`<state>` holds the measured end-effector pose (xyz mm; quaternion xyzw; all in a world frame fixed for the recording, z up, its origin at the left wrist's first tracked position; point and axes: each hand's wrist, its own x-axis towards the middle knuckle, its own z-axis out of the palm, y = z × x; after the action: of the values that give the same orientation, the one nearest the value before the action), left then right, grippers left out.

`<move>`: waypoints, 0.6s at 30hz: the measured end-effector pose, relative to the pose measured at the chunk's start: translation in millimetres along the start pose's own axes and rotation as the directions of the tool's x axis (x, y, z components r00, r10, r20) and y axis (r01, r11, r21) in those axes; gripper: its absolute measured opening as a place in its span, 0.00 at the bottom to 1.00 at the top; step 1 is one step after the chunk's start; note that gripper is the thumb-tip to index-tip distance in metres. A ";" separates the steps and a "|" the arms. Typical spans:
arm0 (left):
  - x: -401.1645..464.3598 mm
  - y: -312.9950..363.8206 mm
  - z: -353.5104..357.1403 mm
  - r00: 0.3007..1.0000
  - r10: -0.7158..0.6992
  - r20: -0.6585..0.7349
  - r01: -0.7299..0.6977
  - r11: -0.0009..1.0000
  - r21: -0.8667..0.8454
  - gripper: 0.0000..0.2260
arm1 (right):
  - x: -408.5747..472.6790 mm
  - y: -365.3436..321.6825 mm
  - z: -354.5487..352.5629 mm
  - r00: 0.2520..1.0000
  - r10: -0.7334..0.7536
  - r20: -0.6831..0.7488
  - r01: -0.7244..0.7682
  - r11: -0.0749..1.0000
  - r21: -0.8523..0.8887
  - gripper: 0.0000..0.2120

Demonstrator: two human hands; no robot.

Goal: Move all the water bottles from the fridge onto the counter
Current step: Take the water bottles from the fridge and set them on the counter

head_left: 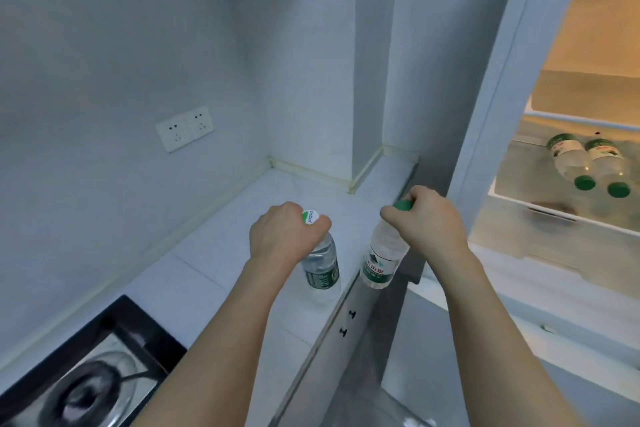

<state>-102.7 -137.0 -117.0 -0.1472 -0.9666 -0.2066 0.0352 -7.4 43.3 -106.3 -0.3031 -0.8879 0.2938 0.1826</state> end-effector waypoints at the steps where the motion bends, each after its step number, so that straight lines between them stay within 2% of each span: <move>1: 3.4 -11.0 -5.3 1.000 -0.011 -0.006 0.011 1.000 0.010 0.17 | 1.8 -9.9 8.5 1.000 -0.012 0.012 0.012 1.000 0.007 0.14; 10: 29.8 -87.9 -35.7 0.992 -0.121 -0.045 0.123 0.991 0.052 0.17 | 15.9 -81.9 60.8 0.991 -0.090 0.101 0.082 0.993 0.079 0.13; 18: 41.1 -125.7 -34.3 0.978 -0.202 -0.044 0.205 0.976 0.073 0.18 | 22.9 -111.2 101.8 0.968 -0.182 0.173 0.161 0.978 0.132 0.12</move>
<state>-179.3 -249.5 -129.4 -0.0422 -0.9831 -0.1745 0.0368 -123.6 -55.3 -110.1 -0.1854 -0.9051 0.3553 0.1420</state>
